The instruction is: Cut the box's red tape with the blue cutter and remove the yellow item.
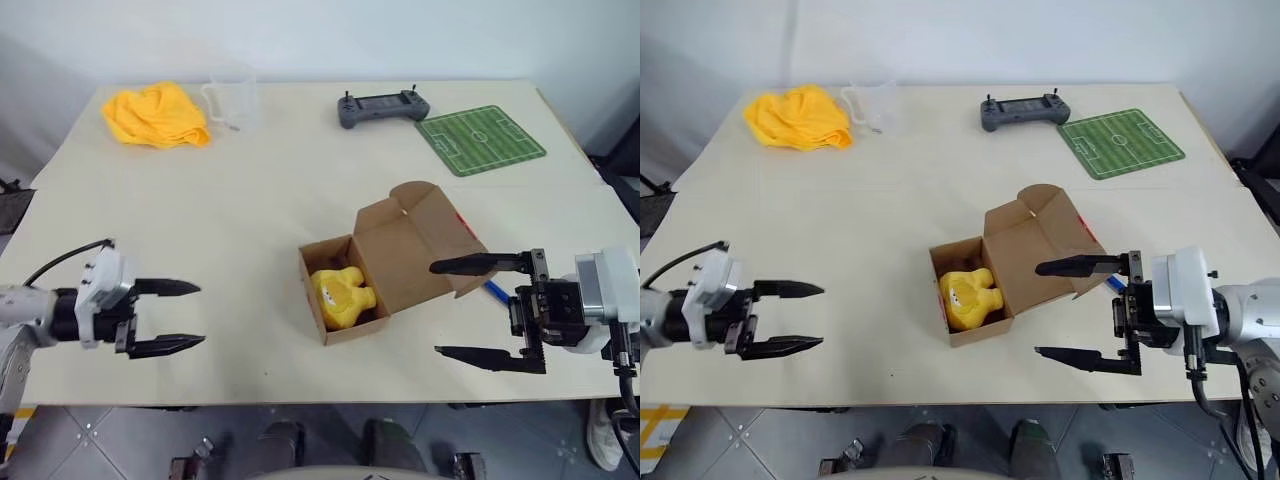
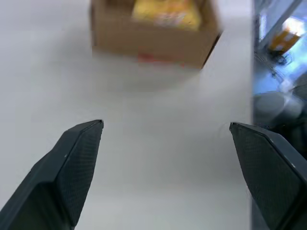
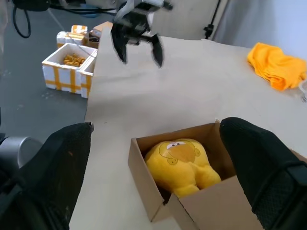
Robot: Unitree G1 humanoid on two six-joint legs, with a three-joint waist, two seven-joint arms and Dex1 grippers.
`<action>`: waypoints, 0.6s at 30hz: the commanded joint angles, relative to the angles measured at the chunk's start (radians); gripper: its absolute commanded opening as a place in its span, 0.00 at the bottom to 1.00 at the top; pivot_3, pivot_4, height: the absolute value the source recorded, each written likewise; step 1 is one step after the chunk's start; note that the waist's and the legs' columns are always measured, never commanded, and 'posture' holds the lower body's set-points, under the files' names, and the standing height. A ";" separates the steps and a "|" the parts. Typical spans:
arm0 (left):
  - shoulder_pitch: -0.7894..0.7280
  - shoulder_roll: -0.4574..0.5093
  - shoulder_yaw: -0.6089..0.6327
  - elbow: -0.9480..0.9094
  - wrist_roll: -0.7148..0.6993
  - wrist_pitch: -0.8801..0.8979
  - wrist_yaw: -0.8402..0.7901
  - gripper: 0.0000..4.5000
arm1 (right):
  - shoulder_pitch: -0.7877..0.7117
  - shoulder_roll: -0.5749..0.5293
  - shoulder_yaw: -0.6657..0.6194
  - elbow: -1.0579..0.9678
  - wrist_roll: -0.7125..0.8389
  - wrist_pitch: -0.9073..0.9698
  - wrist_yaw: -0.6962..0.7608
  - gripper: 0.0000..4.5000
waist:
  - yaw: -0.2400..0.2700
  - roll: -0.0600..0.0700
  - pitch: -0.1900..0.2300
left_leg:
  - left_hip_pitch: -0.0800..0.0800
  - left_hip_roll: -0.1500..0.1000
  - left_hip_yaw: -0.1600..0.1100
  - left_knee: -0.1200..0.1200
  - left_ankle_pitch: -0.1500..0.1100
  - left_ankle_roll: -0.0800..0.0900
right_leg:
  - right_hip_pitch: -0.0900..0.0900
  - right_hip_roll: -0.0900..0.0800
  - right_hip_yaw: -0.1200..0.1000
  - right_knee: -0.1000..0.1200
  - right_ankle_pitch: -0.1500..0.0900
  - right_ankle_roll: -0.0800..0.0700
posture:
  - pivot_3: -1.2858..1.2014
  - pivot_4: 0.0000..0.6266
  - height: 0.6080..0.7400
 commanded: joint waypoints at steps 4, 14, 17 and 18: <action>-0.364 0.030 -0.296 -0.172 -0.065 0.310 0.032 1.00 | -0.028 -0.038 -0.027 0.003 -0.001 0.001 0.006 1.00 | -0.007 0.000 0.000 | 0.002 0.000 0.001 -0.001 0.000 0.000 | 0.002 0.001 0.000 0.001 0.001 0.000 | 0.52 0.24 1.00; -0.707 -0.343 -0.805 -0.022 0.300 0.366 0.302 1.00 | 0.149 -0.045 -0.171 -0.131 -0.003 0.069 -0.078 1.00 | -0.010 0.000 0.000 | 0.002 0.000 0.002 -0.003 0.000 0.001 | 0.002 0.002 0.000 0.001 0.001 0.001 | 0.52 0.24 1.00; -0.721 -0.366 -0.858 0.030 0.371 0.312 0.293 1.00 | 0.197 -0.036 -0.208 -0.183 0.015 0.098 -0.123 1.00 | -0.008 0.000 0.000 | 0.002 0.001 0.002 -0.002 0.000 0.001 | 0.002 0.003 0.000 0.001 0.001 0.001 | 0.52 0.24 1.00; -0.726 -0.361 -0.881 0.048 0.404 0.283 0.281 1.00 | 0.215 -0.030 -0.220 -0.203 0.018 0.105 -0.139 1.00 | -0.006 0.000 0.000 | 0.002 0.001 0.002 -0.002 0.000 0.000 | 0.002 0.003 0.000 0.001 0.001 0.001 | 0.52 0.24 1.00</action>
